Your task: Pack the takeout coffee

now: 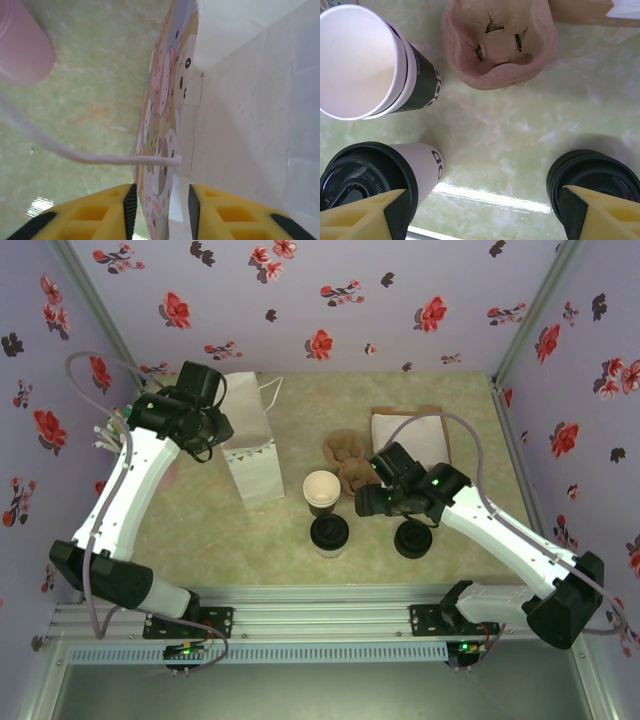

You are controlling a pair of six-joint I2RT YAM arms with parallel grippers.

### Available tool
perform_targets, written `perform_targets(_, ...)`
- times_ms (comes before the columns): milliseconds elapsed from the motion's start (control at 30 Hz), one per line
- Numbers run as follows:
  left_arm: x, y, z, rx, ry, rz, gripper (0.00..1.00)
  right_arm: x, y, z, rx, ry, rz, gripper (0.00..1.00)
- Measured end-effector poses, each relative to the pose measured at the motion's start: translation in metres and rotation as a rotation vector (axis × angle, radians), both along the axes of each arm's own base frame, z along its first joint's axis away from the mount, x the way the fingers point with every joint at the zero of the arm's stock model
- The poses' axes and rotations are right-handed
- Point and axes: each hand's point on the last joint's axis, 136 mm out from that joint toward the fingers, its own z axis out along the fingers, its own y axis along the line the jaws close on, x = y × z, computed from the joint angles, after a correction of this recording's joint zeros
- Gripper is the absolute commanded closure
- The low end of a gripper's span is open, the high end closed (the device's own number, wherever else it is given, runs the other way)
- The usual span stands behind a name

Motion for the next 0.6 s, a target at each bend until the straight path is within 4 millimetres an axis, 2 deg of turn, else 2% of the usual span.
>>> perform_targets(167, 0.002, -0.004, -0.005, -0.022, 0.018, 0.009, 0.94, -0.002, -0.002, 0.003, 0.01, -0.01, -0.001, 0.21)
perform_targets(233, 0.002, -0.006, -0.006, -0.037, 0.022, 0.013, 0.98, -0.002, -0.002, 0.004, 0.012, -0.013, -0.001, 0.21)
perform_targets(600, -0.012, -0.029, -0.006, -0.119, 0.057, 0.035, 1.0, -0.005, -0.005, 0.001, 0.009, -0.009, -0.001, 0.21)
